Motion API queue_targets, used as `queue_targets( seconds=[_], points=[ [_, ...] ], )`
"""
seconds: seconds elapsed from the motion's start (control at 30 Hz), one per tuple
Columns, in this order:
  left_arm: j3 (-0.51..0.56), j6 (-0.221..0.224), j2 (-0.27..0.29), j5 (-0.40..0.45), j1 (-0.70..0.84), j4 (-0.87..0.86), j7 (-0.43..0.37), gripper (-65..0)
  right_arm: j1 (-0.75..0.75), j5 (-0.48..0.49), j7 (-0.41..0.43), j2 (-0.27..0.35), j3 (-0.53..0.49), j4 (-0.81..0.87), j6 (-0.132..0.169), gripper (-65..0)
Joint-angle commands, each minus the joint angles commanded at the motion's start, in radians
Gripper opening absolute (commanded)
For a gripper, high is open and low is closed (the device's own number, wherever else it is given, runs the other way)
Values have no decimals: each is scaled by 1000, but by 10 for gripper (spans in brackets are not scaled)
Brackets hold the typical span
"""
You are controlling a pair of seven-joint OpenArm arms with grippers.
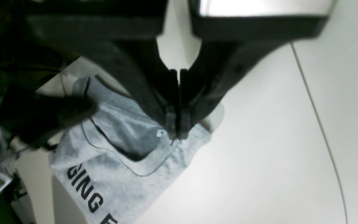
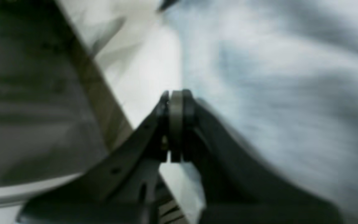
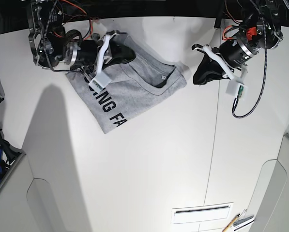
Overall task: Fold the T-shirt properly
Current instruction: 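Fold the bundle edges inward with both grippers and press flat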
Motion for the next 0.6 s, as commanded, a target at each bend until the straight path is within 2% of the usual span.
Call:
queue_targets(
  seconds=[0.07,0.13,0.23,0.3,0.37,0.43,0.6],
  points=[
    [0,0,0,-38,3,37,37,-650,2,45,-5,0,-32,10,1,-650],
    [3,0,0,-102,8,90,70,-650,3,43,-4,-3,-21,48,8,-650],
    [38,0,1,-119,8,147,68,-650,30,30,7,-13,85,141,8,-650],
    [102,0,2,-102,8,148,68,-650,76,-11,52,-19,190,174,7,-650],
    [198,0,12,-43,8,148,64,-650,143,-76,120,-19,286,164,5,-650],
    [304,0,35,49,10,143,39,-650,208,-138,151,-19,340,124,-1,-650],
    [538,0,95,291,11,58,-76,-650,351,-195,234,-19,313,-116,0,-650]
  ],
)
